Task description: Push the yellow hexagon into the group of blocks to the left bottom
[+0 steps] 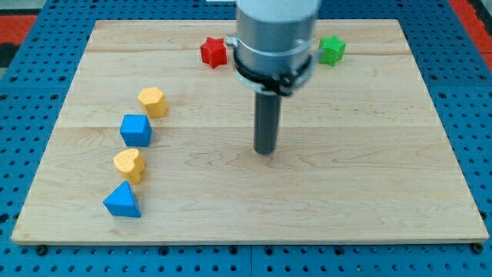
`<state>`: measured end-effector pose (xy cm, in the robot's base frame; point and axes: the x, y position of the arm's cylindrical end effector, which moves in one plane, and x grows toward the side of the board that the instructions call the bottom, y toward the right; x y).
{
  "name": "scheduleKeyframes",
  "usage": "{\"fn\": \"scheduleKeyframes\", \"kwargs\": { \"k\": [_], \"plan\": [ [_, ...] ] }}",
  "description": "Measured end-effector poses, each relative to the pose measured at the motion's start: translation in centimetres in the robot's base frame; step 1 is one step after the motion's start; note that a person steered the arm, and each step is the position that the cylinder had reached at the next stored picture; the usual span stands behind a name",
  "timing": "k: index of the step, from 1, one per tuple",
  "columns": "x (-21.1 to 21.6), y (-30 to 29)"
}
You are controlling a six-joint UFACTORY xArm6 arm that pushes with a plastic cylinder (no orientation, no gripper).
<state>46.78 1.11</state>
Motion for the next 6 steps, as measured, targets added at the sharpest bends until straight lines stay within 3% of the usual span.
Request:
{"fn": "scheduleKeyframes", "kwargs": {
  "k": [2, 4, 6],
  "plan": [
    [-8.8, -7.5],
    [-9.4, -13.7],
    [-10.6, -15.7]
  ]
}}
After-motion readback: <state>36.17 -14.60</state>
